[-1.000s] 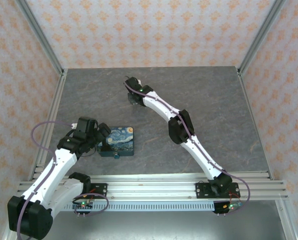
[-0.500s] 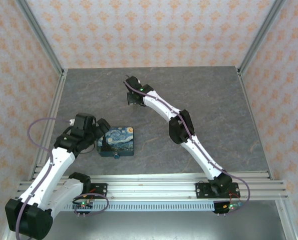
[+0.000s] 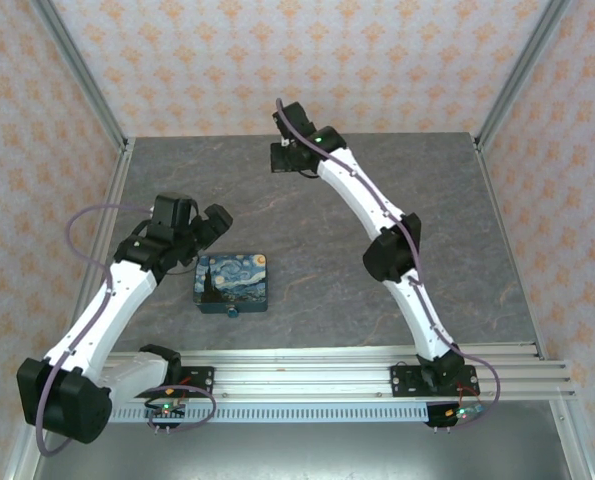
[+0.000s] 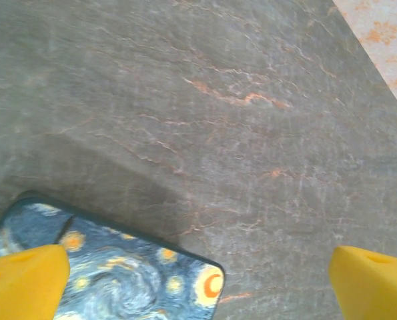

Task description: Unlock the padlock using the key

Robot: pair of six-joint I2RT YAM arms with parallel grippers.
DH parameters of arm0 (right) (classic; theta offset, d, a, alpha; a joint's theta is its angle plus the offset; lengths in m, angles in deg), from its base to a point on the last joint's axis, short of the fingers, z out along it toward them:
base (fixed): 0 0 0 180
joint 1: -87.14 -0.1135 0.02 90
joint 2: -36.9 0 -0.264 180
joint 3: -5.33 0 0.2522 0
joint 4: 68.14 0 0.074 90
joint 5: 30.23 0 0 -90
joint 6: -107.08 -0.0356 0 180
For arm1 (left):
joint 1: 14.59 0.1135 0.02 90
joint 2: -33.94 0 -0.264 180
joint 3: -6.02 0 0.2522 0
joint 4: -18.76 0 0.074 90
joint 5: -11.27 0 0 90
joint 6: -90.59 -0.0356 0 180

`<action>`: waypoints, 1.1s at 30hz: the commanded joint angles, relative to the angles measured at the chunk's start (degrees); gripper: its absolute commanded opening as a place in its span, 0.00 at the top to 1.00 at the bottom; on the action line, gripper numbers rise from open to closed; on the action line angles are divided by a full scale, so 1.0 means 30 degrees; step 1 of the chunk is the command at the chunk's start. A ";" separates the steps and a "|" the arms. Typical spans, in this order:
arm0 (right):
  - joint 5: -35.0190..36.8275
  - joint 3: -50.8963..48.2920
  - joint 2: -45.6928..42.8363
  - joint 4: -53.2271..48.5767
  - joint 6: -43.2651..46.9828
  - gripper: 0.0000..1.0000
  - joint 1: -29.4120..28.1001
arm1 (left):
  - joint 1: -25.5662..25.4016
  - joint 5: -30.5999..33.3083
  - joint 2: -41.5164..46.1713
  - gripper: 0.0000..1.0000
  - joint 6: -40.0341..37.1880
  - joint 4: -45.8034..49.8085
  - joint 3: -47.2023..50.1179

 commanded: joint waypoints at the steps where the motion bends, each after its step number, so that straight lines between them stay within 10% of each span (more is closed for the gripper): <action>1: -0.0587 -0.2088 -0.1873 -0.1396 0.0980 1.00 0.0142 | -0.0590 -0.0650 -0.0747 0.00 0.0436 -0.1311 -0.0991; 12: -0.1492 -1.8750 -1.1985 0.6575 -0.0216 1.00 0.1193 | -0.2398 -0.0634 -0.3343 0.00 0.0978 -0.3052 -0.1735; 18: -0.6184 -2.6821 -1.6245 1.2531 -0.3036 1.00 0.3221 | -0.4067 -0.0859 -0.5403 0.00 0.1430 -0.4091 -0.3078; 33: -1.3239 -3.5286 -2.0153 1.8618 -0.4092 1.00 0.5745 | -0.6783 -0.2919 -1.1138 0.12 0.4067 -0.7539 -0.6328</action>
